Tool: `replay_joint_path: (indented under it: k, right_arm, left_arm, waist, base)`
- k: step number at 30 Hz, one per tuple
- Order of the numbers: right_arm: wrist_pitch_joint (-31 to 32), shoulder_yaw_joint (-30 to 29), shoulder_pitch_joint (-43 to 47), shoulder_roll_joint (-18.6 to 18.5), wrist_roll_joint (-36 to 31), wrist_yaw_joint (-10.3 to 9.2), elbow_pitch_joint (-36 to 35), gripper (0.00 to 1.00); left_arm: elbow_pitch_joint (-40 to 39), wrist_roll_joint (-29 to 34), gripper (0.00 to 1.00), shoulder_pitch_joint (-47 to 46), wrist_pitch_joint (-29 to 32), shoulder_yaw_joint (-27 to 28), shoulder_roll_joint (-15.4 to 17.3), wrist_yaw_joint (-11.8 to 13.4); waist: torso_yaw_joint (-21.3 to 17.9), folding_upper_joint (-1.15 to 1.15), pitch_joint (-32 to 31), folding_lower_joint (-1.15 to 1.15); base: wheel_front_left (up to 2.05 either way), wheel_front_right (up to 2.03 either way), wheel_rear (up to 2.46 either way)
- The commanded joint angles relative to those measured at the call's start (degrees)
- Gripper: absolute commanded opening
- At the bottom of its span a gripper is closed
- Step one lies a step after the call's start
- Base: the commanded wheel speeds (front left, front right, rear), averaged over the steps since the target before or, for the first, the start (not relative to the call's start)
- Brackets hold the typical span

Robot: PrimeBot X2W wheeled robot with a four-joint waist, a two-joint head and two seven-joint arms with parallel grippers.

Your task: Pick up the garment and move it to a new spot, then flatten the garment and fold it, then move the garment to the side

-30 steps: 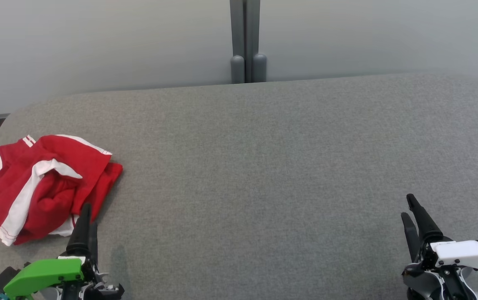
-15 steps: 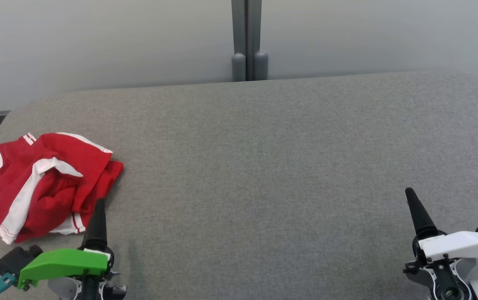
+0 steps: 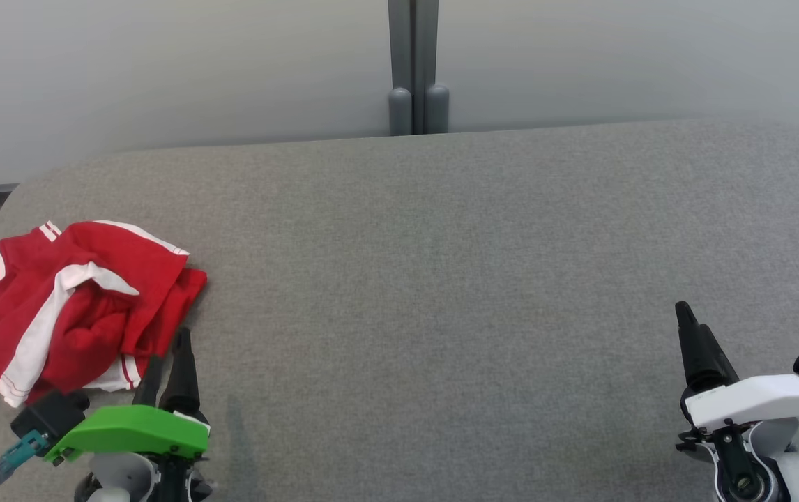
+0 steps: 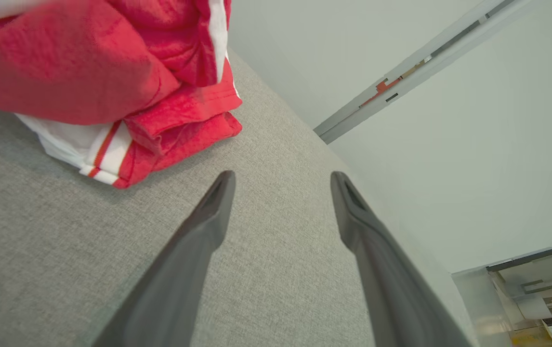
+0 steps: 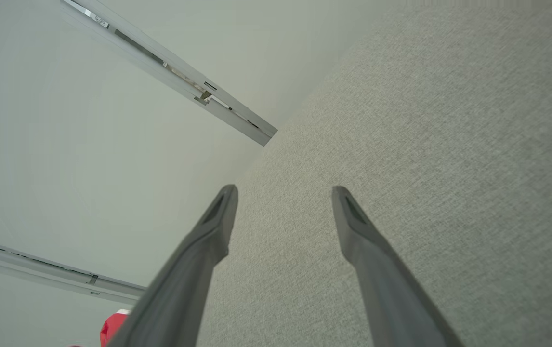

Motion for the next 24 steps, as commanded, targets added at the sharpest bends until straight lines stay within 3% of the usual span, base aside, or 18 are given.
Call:
replay_joint_path:
  k: [1,24]
  right_arm:
    - [-0.72,0.11,-1.70,-0.61,-2.44,0.02,-1.08,1.00]
    - [-4.91,1.17,-1.66,-1.41,-19.94,0.02,-0.43,1.00]
  left_arm:
    - [-0.47,2.64,1.00,-2.25,-0.67,-0.69,0.90,0.50]
    - [2.19,18.62,1.00,-3.12,-4.87,-5.98,2.99,2.50]
  waist:
    - [0.03,0.00,0.00,0.00]
    - [0.62,0.00,0.11,0.00]
  base:
    - [0.00,0.00,0.00]
    - [0.00,0.00,0.00]
